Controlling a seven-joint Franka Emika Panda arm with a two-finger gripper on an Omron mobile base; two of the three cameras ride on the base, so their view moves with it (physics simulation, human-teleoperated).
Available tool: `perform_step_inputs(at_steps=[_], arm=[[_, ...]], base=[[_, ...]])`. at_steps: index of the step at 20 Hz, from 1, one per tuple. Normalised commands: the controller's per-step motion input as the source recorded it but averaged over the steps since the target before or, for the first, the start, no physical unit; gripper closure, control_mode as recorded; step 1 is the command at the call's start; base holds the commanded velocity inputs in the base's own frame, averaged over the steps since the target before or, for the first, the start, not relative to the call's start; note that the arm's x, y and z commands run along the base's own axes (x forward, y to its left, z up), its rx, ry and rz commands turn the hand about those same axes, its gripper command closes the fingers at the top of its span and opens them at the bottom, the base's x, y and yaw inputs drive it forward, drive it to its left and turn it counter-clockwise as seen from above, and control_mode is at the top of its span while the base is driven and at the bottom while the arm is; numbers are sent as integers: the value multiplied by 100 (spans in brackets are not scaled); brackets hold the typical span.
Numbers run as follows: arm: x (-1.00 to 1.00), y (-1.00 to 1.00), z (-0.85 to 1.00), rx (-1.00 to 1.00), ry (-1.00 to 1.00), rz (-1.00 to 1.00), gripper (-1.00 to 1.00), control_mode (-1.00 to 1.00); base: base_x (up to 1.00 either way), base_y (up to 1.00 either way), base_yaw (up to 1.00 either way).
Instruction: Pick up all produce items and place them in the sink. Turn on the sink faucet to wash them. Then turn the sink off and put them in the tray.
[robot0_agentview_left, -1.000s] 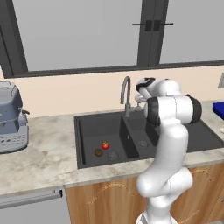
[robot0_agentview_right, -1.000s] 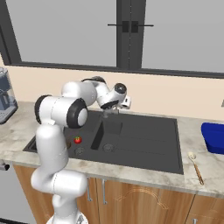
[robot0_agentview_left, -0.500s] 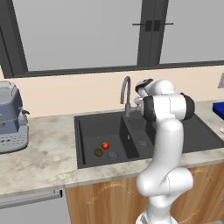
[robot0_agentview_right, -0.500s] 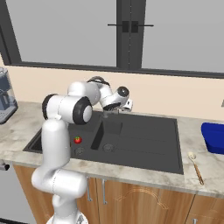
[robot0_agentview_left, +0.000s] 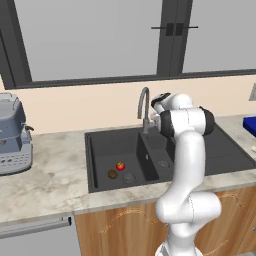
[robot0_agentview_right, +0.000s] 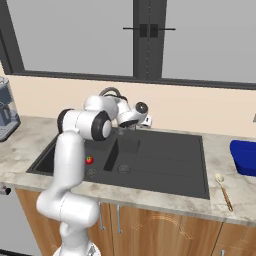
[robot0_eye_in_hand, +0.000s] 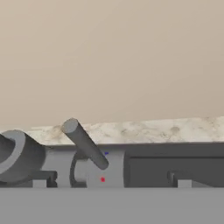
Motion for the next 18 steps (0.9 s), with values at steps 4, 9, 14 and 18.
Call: perform_step_inputs(at_steps=[4,9,14,18], arm=[[51,0,-17,0,0,0,-100,-100],[55,0,-15,0,0,0,-100,-100],[52,0,-19,0,0,0,-100,-100],[47,0,-32,0,3,0,100,-100]], base=[[0,0,0],[0,0,0],[0,0,0],[0,0,0]])
